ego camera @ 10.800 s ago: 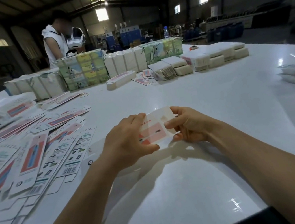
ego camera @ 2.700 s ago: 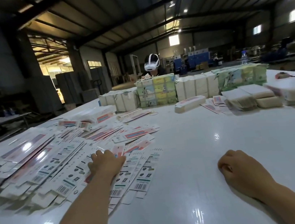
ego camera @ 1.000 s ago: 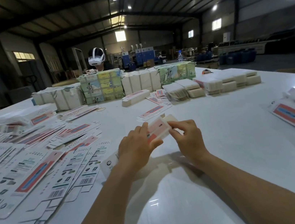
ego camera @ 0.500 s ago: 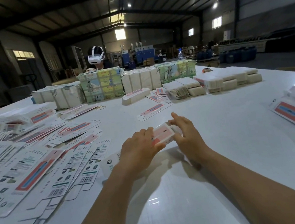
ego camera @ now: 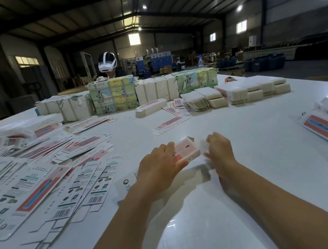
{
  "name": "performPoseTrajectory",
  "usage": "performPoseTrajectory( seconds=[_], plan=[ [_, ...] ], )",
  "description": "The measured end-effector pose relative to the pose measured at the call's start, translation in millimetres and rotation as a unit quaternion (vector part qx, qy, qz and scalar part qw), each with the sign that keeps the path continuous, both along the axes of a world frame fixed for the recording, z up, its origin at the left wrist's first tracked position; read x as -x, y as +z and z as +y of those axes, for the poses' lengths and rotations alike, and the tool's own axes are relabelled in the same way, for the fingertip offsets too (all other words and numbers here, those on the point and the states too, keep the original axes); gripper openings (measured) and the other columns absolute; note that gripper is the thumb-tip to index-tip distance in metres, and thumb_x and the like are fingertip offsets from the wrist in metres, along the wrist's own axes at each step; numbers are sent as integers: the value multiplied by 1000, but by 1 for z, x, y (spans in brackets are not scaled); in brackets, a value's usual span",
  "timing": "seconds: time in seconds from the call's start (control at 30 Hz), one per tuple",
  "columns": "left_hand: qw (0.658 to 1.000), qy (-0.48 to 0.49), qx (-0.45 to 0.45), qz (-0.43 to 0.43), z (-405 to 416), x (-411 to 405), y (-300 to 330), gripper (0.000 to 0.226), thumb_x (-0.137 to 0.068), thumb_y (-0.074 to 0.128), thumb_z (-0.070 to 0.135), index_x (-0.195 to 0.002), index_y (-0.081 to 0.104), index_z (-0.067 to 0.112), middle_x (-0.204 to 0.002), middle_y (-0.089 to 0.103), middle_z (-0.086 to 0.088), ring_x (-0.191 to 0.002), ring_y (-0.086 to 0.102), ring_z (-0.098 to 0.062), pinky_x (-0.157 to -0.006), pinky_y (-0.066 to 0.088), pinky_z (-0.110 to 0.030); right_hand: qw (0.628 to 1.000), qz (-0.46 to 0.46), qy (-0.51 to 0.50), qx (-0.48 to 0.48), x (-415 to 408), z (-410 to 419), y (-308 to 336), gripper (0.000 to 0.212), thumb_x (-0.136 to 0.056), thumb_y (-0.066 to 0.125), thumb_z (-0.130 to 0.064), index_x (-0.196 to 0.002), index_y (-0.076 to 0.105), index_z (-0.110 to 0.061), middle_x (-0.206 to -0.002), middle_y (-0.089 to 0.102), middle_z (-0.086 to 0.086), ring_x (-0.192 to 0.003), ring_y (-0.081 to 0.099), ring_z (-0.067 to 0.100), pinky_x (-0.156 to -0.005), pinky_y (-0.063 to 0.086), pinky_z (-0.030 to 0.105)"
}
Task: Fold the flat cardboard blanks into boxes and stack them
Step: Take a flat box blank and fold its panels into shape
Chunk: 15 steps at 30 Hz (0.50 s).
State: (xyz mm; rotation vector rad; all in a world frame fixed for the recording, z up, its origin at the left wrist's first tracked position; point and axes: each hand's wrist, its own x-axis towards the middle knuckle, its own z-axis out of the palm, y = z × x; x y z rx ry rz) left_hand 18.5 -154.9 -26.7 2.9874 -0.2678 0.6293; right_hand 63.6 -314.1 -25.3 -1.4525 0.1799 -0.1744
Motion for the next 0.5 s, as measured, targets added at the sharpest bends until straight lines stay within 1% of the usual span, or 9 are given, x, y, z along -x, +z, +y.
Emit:
performPoseTrajectory(
  seconds=[0.03,0.07,0.1,0.13,0.23,0.3,0.4,0.47,0.5],
  plan=[
    [1000,-8,-10,0,-1,0,-1,57,-92,34,60,-135,33,21,-123,51,1,-106,49,-20,-79,41,-33,990,85,25,-107,-1,-2,4,18,-97,42,-17,-93,55,-6,-94,61,8,-90,60,27,-84,51,43],
    [1000,-14,-22,1,-2,1,-2,58,-92,33,60,-135,32,21,-123,50,1,-107,48,-21,-79,40,-33,969,143,54,-195,-2,-5,6,25,-100,41,-21,-89,55,-3,-84,66,12,-76,65,31,-69,57,43],
    [999,-18,-29,1,-2,1,-3,59,-92,33,61,-136,31,22,-123,50,1,-107,47,-20,-78,38,-33,948,166,85,-258,-1,-7,8,31,-101,39,-24,-90,56,0,-77,69,17,-67,68,34,-56,58,44],
    [999,-19,-31,1,-1,0,-3,59,-92,33,61,-136,31,22,-123,50,1,-108,47,-20,-77,37,-32,935,169,112,-290,-2,-8,9,35,-102,38,-24,-90,57,3,-74,70,19,-61,69,35,-48,56,46],
    [1000,-10,-22,-4,1,-2,-3,61,-93,34,60,-140,28,21,-125,49,1,-109,46,-20,-79,38,-32,925,151,179,-298,1,-6,10,20,-95,49,-12,-87,61,2,-75,71,20,-61,69,37,-46,54,51],
    [999,-2,-40,-16,1,-2,-3,64,-92,34,60,-141,27,19,-126,49,0,-110,46,-21,-80,39,-33,930,140,186,-284,3,-1,9,8,-89,59,-7,-91,65,-2,-82,69,17,-63,70,33,-47,56,45],
    [997,2,-67,-31,0,-2,-4,67,-92,31,61,-142,27,17,-126,49,-1,-110,47,-21,-81,39,-33,955,108,175,-215,4,8,6,24,-92,54,-4,-115,63,-8,-98,63,14,-79,63,26,-48,56,30],
    [997,2,-64,-38,0,-2,-4,66,-92,30,62,-141,28,17,-126,49,-1,-109,47,-21,-80,39,-33,961,100,168,-197,5,11,6,35,-93,49,2,-127,55,-3,-104,61,17,-80,60,25,-41,50,21],
    [997,1,-63,-40,0,-1,-4,66,-92,30,62,-141,28,17,-125,49,-1,-109,47,-21,-80,39,-32,959,104,170,-199,5,10,6,36,-92,48,4,-128,54,0,-104,61,19,-79,60,25,-41,51,21]
  ],
)
